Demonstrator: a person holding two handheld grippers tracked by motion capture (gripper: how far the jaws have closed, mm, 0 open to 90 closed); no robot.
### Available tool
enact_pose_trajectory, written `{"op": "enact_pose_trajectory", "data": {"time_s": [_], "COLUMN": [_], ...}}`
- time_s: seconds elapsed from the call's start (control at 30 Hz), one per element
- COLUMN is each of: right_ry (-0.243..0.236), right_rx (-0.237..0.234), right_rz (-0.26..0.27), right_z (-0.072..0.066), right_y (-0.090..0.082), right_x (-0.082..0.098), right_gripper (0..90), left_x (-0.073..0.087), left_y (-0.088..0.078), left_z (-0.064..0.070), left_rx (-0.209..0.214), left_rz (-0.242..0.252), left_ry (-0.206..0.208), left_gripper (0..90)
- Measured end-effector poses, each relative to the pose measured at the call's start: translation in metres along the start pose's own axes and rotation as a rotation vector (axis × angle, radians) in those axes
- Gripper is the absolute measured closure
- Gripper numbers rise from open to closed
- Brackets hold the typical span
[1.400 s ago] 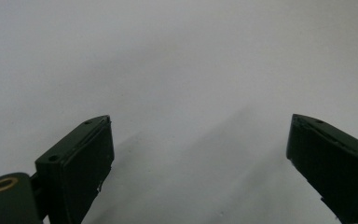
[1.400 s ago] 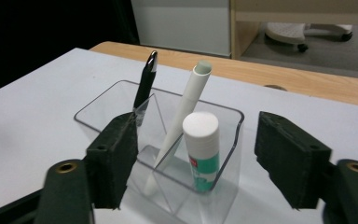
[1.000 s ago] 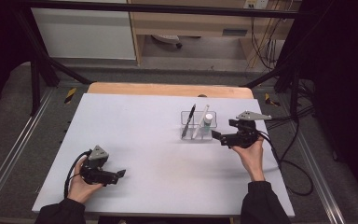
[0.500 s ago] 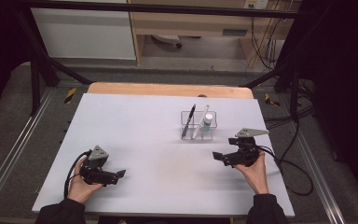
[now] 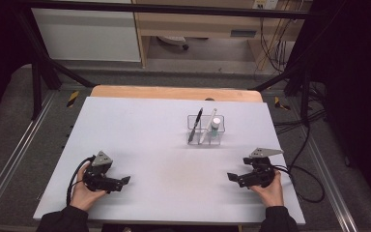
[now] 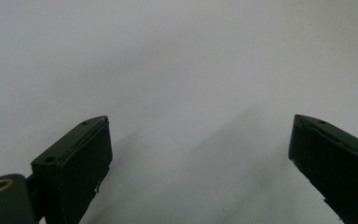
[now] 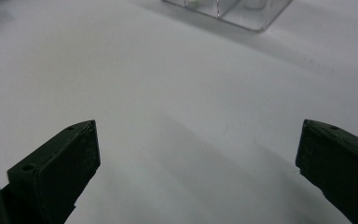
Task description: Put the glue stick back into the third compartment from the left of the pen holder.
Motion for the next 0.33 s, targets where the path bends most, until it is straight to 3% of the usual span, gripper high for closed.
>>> {"op": "enact_pose_trajectory", "data": {"time_s": [0.13,0.33], "right_ry": [0.003,-0.001], "right_rx": [0.000,-0.004], "right_rz": [-0.029,-0.027], "right_z": [0.0019,0.0034], "right_y": [-0.0008,-0.0028], "right_x": [0.0106,0.0123], "right_gripper": [0.4,0.3], "left_x": [-0.0003,-0.0010], "left_y": [-0.0004,-0.0006], "left_z": [0.0006,0.0012], "left_rx": [0.004,0.006], "left_rz": [0.003,0.007], "left_ry": [0.001,0.003], "left_gripper": [5.7,5.7]}}
Point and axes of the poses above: each handheld gripper's, and its own axes: y roughly forward along the jaws, x roughly out of its underside, z roughly to its right, the point moved 10 cm from there along y, roughly forward along the jaws, and after that the axes turned 7 degrees about y, right-handed, at the moved point
